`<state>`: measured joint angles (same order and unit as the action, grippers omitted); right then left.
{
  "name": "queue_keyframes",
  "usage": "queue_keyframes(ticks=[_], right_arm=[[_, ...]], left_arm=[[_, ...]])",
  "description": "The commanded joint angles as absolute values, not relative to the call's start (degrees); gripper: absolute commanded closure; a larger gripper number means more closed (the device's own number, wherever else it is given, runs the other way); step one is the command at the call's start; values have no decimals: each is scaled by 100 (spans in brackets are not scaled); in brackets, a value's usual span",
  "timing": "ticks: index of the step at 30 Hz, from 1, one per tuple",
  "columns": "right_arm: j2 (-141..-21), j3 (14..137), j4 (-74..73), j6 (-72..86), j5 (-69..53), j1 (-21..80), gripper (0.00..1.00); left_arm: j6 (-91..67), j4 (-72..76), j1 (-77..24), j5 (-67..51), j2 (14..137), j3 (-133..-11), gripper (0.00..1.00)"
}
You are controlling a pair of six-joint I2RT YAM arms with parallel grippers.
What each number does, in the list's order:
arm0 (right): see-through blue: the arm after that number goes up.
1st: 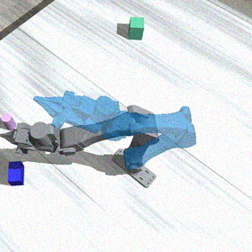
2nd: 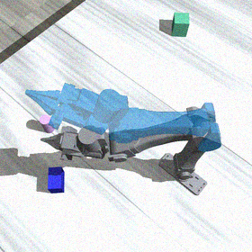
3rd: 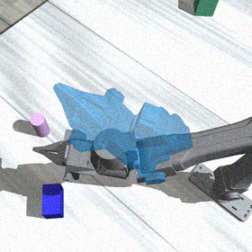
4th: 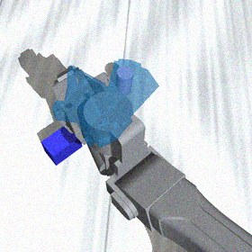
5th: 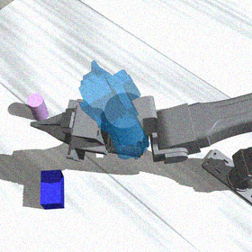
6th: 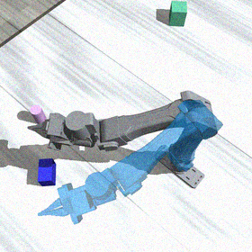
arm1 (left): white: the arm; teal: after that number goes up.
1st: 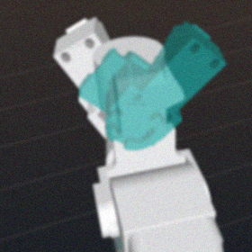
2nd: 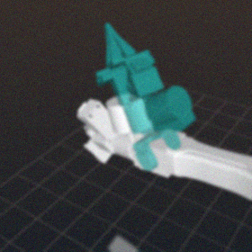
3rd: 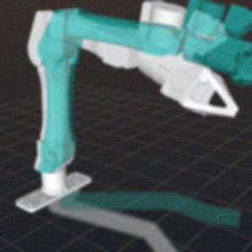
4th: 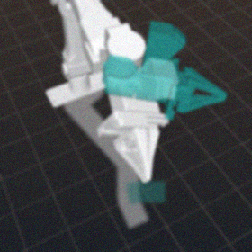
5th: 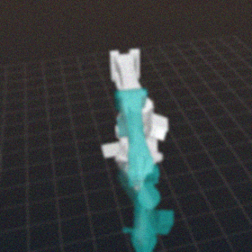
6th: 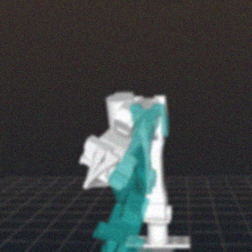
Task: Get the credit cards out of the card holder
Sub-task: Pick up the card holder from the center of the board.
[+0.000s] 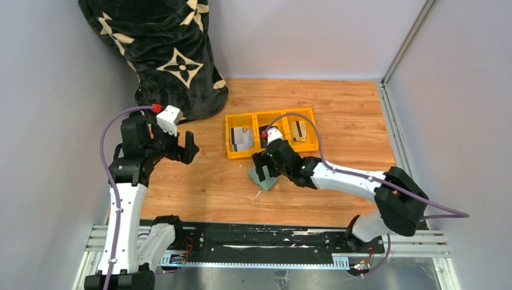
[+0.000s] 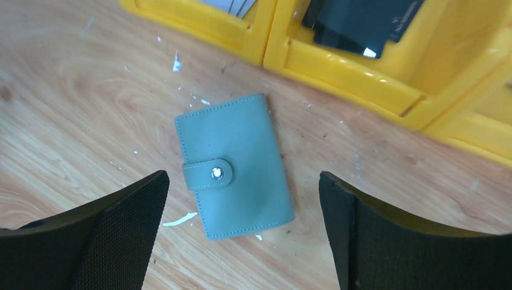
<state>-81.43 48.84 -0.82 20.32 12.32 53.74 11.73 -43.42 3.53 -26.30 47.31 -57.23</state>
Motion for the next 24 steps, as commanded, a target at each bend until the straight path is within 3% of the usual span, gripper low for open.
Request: queue_keyframes(ticks=[1, 15, 24], right_arm=[[-8610, 4908, 153, 1775, 792, 5347, 2], [-10034, 5684, 210, 1325, 95, 4990, 2], [-9576, 5194, 265, 1639, -230, 5043, 2]], left_arm=[[1121, -4545, 365, -2653, 4671, -5967, 0], [1202, -4728, 370, -2824, 4449, -6221, 0], [1196, -4729, 369, -2939, 4399, -6288, 0]])
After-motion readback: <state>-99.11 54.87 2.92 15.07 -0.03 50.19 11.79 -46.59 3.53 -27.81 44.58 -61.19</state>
